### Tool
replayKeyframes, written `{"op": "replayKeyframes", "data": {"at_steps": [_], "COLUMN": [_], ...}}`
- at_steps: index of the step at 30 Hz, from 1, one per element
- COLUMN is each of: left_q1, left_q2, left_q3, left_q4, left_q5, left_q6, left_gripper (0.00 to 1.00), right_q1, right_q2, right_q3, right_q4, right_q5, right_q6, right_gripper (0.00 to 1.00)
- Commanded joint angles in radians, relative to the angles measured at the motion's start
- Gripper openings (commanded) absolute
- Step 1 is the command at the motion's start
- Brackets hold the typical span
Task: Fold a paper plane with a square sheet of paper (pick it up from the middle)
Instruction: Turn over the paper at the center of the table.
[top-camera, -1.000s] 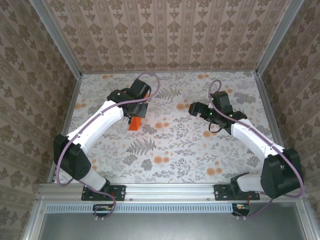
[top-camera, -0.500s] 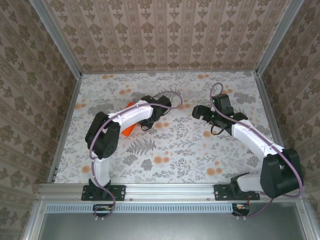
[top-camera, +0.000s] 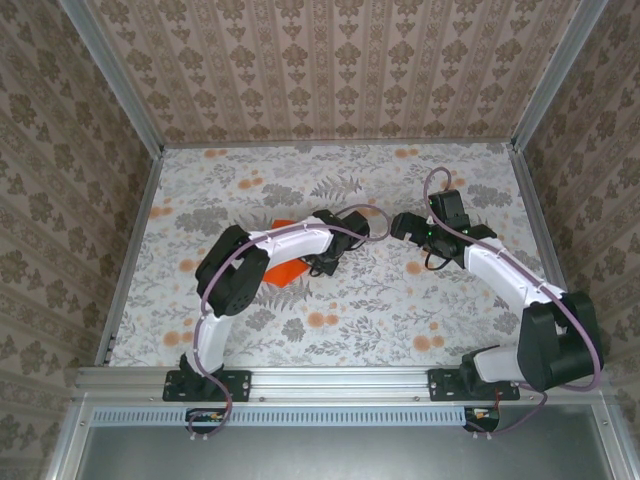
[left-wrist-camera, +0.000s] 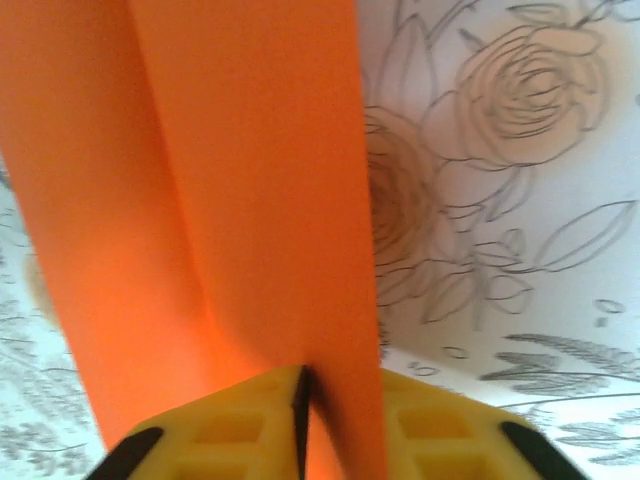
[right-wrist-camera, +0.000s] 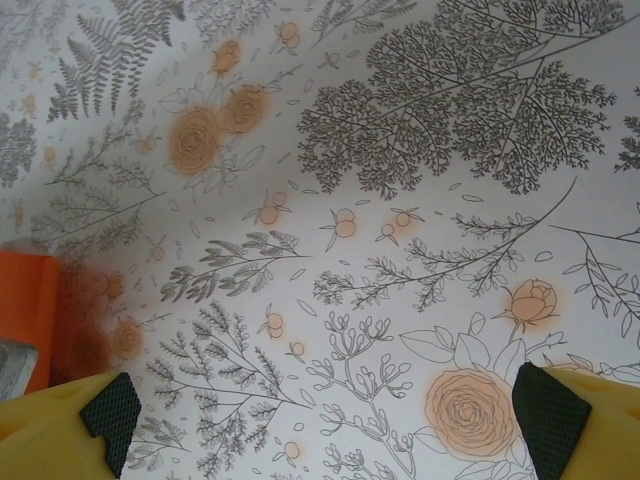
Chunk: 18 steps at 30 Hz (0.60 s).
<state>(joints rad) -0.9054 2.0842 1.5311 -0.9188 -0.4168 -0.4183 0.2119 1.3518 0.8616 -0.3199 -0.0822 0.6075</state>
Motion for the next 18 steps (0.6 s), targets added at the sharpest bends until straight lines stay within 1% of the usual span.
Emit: {"op": "replayKeyframes", "data": {"at_steps": [1,3,6,8,11,15,18], "left_q1": [0.002,0.006,0.014,0.025,0.039,0.068,0.093], "left_q2": [-0.012,-0.028,-0.029,-0.031,-0.051,-0.094,-0.126], "left_q3": [0.01,-0.001,-0.013,-0.034,-0.072,-0.119,-0.16], "left_q4": [0.045,0.076,0.095,0.123,0.175,0.25,0.315], "left_q5": [0.113,0.15,0.185,0.231,0.314,0.429,0.527], "left_q6": [-0.006,-0.004,-0.011,-0.021,-0.028,-0.037,-0.046], "left_gripper": [0.27,0.3,0.31,0.31,0.34,0.41,0.49], "right_q1": [-0.01,-0.012,-0.015,-0.017,-0.019,-0.018,-0.018], "right_q2": [0.013,0.018,0.02,0.024,0.032,0.032,0.032], "right_q3": [-0.009,-0.008,-0.004,-0.002,0.003,0.007,0.006], "right_q4": [-0.023,-0.022,-0.02,-0.018,-0.019,-0.017,-0.008], "right_q5": [-0.002,-0.01,-0.019,-0.027,-0.04,-0.052,-0.064], "right_q6": [0.021,0.023,0.028,0.03,0.03,0.032,0.035], "right_gripper": [1.0,1.0,1.0,1.0,1.0,1.0,1.0]}}
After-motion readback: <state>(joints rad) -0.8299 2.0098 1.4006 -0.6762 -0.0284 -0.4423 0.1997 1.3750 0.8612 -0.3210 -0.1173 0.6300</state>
